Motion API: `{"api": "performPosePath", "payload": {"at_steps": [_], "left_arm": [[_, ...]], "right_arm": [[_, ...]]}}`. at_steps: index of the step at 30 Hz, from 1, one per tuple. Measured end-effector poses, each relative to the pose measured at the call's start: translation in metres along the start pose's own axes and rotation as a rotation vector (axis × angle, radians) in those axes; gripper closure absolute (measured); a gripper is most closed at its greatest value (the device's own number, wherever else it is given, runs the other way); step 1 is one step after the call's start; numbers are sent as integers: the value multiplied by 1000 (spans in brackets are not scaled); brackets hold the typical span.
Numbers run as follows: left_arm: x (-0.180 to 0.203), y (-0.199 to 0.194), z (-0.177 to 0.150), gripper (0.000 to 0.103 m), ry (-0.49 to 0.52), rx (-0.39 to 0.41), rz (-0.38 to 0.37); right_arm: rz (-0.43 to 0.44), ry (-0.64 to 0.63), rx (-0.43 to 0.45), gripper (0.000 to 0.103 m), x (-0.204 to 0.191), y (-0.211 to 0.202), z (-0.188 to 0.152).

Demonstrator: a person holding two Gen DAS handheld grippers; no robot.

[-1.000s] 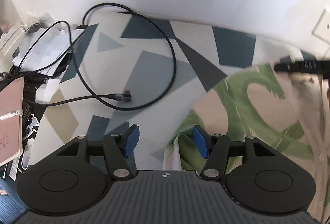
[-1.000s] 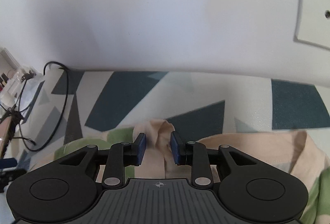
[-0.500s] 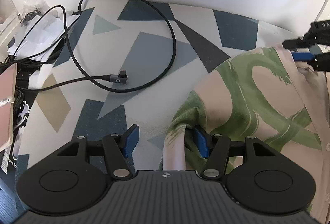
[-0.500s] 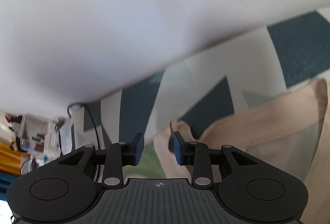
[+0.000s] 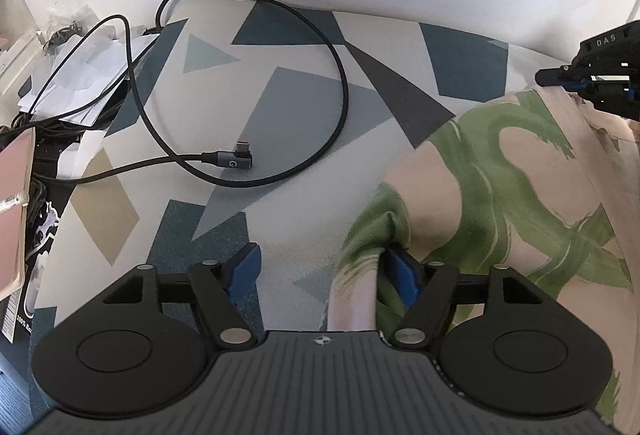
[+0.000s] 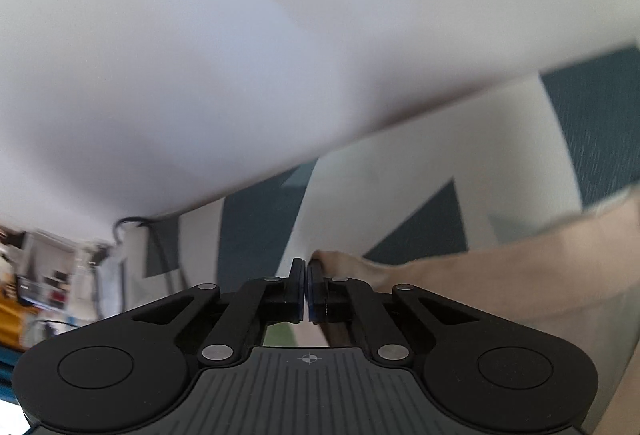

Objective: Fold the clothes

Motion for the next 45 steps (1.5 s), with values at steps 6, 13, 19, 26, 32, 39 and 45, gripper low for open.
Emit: {"api": "performPosePath", "payload": {"at_steps": [6, 13, 19, 26, 32, 39, 45], "left_arm": [[-2, 0, 0, 27, -8, 15, 16], [4, -20, 11, 28, -11, 43, -11], [26, -44, 27, 28, 28, 78, -95], [102, -42, 42, 28, 164, 68, -225], [180, -29, 25, 28, 354, 30, -286], [195, -27, 16, 28, 389, -16, -321], [181, -9, 5, 28, 403, -64, -269]], "right_arm": [[-32, 20, 49, 101, 8, -4, 10], [10, 48, 156, 75, 19, -74, 32], [-88, 29, 289, 71, 62, -177, 22], [-305, 82, 352, 70, 141, -278, -58], [-436, -8, 274, 65, 158, -322, -170], [-522, 163, 355, 62, 177, -381, -243], [-548, 208, 315, 53, 178, -401, -294]]}}
Point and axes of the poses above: each gripper's, at about its wrist camera, not at the fingertips, and y roughly the way its jaws point, x to its right, z to its top, the point moved 6 cm from there along y, roughly the way its jaws point
